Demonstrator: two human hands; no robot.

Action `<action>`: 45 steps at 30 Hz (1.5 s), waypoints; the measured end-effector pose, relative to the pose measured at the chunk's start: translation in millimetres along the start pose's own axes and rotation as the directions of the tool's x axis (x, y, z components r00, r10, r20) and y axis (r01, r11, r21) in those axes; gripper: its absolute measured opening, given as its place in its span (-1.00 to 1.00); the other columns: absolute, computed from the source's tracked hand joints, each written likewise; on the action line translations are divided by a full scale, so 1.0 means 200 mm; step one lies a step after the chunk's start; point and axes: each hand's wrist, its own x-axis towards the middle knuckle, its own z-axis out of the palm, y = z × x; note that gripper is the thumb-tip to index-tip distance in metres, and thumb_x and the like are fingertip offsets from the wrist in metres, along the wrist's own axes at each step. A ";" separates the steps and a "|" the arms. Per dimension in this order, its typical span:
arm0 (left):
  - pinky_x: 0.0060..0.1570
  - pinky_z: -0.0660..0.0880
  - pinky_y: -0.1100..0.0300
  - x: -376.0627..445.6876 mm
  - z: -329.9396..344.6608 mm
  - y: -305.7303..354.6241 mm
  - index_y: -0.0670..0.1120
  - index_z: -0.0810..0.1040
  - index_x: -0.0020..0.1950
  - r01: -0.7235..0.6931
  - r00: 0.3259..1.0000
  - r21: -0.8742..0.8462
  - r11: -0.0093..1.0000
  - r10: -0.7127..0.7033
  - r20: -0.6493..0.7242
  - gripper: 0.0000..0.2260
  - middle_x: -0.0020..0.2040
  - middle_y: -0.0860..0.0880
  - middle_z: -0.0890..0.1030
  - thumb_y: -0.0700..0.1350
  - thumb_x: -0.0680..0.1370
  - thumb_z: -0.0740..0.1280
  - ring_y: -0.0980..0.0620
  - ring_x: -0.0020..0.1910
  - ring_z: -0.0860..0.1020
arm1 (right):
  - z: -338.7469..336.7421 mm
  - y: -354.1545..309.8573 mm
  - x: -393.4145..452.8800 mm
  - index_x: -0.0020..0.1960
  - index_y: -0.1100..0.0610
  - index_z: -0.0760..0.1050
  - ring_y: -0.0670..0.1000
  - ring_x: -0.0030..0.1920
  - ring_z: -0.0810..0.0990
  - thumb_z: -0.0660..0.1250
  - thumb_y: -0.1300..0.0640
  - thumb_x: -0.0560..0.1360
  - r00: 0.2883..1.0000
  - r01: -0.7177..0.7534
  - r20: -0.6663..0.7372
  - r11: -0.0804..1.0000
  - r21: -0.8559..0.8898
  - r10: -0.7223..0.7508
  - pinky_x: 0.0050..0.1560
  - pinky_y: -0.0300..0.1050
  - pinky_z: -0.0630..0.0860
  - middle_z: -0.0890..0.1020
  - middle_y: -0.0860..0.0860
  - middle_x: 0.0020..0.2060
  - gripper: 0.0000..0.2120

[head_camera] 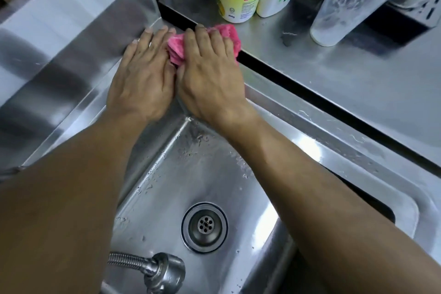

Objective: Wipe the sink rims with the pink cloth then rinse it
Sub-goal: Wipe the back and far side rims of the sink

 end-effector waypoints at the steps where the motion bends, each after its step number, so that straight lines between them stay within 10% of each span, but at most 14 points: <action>1: 0.65 -0.08 0.03 0.00 0.00 0.00 -0.10 0.06 0.70 0.000 1.000 -0.005 1.000 0.000 -0.001 -0.50 0.70 -0.07 0.12 -0.08 0.74 -0.05 -0.04 0.68 0.01 | 0.00 0.03 -0.05 0.66 0.17 0.08 0.17 0.63 0.14 -0.06 -0.03 0.69 1.000 0.010 -0.002 1.000 0.003 -0.010 0.64 0.10 -0.01 0.18 0.13 0.64 -0.42; 24: 0.61 0.04 -0.11 0.00 0.14 0.32 -0.06 0.30 0.63 -0.269 0.955 -0.049 0.962 0.260 -0.141 -0.52 0.64 -0.06 0.28 -0.04 0.71 0.00 -0.16 0.65 0.17 | -0.01 0.38 -0.74 0.66 0.18 0.14 0.40 0.64 -0.11 0.06 -0.03 0.68 0.945 -0.314 -0.056 0.944 0.101 0.321 0.65 0.28 -0.20 0.05 0.36 0.63 -0.40; 45: 0.62 0.10 -0.09 -0.11 0.18 0.44 -0.09 0.28 0.64 -0.349 0.922 -0.081 0.934 0.327 -0.206 -0.52 0.64 -0.07 0.29 -0.09 0.71 0.02 -0.11 0.65 0.18 | 0.02 0.40 -0.79 0.66 0.30 0.03 0.28 0.68 -0.08 0.05 0.03 0.67 0.967 -0.206 -0.117 0.963 0.172 0.228 0.67 0.19 -0.09 0.03 0.28 0.66 -0.35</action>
